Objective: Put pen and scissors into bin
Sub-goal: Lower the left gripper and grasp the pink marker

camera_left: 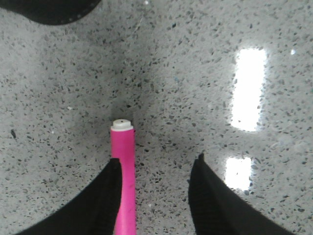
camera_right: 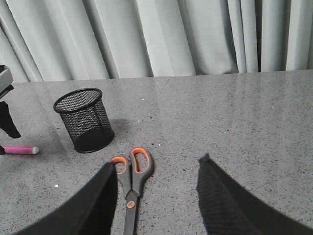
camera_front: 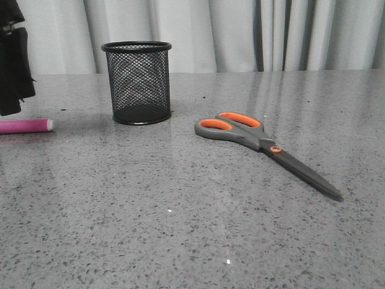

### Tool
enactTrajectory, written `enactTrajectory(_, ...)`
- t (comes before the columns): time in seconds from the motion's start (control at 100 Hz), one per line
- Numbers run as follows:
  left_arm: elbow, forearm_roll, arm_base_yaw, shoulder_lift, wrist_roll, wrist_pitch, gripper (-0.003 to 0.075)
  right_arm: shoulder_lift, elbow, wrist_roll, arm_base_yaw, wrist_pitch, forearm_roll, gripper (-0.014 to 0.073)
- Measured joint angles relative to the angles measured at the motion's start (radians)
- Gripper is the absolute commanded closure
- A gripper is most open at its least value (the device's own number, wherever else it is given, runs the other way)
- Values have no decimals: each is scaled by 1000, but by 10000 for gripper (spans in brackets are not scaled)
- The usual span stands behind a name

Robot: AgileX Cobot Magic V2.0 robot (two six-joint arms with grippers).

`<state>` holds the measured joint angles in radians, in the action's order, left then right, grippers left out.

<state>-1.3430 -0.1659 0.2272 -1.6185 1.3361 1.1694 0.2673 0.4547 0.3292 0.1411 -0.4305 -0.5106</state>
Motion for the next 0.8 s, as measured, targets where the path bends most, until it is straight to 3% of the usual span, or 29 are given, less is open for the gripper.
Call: enactTrajectory(0.8,-10,-15,-46,-124,73,-8,434,0,0,0,0,-5,28,253)
